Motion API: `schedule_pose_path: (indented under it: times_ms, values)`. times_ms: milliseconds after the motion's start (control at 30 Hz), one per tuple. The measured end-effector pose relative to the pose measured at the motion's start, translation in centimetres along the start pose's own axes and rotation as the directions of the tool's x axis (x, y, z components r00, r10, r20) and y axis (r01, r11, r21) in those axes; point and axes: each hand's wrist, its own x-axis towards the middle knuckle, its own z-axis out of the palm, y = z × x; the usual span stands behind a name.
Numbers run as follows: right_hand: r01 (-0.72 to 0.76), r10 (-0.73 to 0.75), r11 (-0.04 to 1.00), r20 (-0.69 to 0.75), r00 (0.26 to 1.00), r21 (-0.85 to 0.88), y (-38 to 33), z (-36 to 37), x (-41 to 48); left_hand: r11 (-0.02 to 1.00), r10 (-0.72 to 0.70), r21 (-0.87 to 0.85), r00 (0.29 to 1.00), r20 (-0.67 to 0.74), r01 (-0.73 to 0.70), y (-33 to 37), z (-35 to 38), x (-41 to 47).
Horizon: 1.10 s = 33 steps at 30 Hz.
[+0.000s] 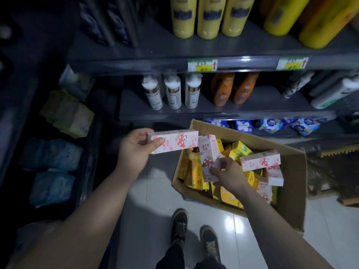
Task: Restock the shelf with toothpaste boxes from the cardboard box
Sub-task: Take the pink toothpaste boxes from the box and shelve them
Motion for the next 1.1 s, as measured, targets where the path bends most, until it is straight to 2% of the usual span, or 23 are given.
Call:
schedule_pose_path:
  times_ms: [267, 367, 500, 767, 900, 1100]
  values:
    - [0.289, -0.29, 0.955, -0.009, 0.957, -0.069, -6.3, -3.0, -5.4, 0.998, 0.005, -0.054, 0.972, -0.233, -0.018, 4.5, -4.9, -6.7]
    - [0.401, -0.399, 0.913, 0.033, 0.916, -0.075, -8.6, -4.0, -8.2, 0.997, 0.031, -0.054, 0.936, -0.351, -0.054, 5.7, -6.7, -10.6]
    - [0.553, -0.545, 0.826, 0.099, 0.833, -0.105, -11.3, -4.5, -12.3, 0.991, 0.001, -0.12, 0.879, -0.477, -0.066, 6.7, -9.4, -16.5]
    - [0.756, -0.719, 0.655, 0.29, 0.631, -0.02, -16.4, -0.7, -22.1, 0.963, -0.036, -0.216, 0.716, -0.697, -0.161, 9.4, -15.6, -28.5]
    - [0.834, -0.784, 0.548, 0.382, 0.489, 0.058, -18.6, 2.8, -27.8, 0.95, -0.005, -0.188, 0.586, -0.81, -0.251, 11.0, -19.3, -34.8]
    - [0.867, -0.831, 0.446, 0.464, 0.308, 0.223, -20.0, 8.3, -37.4, 0.951, 0.024, -0.101, 0.396, -0.918, -0.291, 10.6, -26.0, -45.1]
